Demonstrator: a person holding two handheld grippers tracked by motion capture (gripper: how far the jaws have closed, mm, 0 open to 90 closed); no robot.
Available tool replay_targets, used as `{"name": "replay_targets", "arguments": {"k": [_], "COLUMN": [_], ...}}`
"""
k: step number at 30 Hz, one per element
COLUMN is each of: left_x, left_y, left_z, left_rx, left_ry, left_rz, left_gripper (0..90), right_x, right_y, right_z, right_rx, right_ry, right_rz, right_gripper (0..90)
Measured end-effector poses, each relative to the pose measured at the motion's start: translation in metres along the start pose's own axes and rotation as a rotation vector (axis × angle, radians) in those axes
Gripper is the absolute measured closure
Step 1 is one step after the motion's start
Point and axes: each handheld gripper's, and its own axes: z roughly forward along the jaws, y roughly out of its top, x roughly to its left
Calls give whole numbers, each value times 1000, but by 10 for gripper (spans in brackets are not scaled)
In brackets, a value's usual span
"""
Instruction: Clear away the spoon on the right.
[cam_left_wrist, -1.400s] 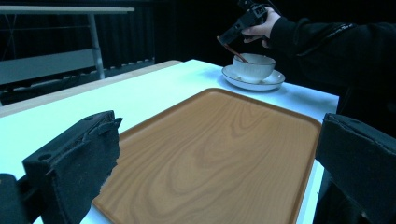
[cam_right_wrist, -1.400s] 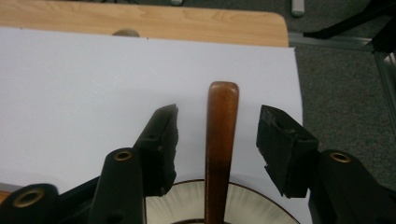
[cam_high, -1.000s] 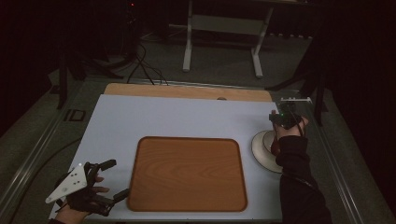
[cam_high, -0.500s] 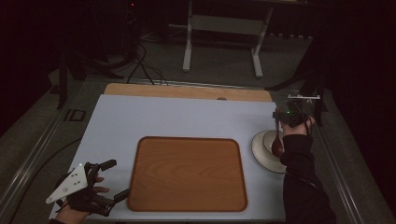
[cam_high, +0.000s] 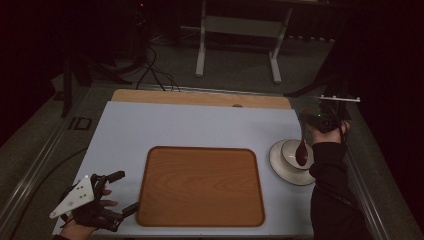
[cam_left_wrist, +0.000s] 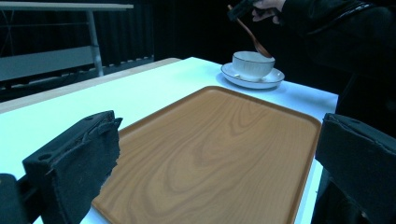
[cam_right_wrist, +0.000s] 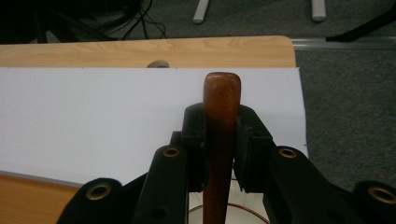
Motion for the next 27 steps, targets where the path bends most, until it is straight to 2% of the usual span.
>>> {"name": "replay_targets", "arguments": {"k": [5,11,27], "left_x": [0,-1,-1], "left_y": [0,0,1], "left_z": [0,0,-1], "left_rx": [1,-1,-8], "left_ry": [1,2,2], "left_rz": [0,2,0], "left_gripper": [0,0,0], "right_x": [8,19,55], "right_y": [1,4,-6], "right_z": [-11,-20,-35], "right_rx": [-9,-21,-23], "right_ry": [22,26,122], "right_rz": [7,3,16], "right_gripper": [761,761,761]}}
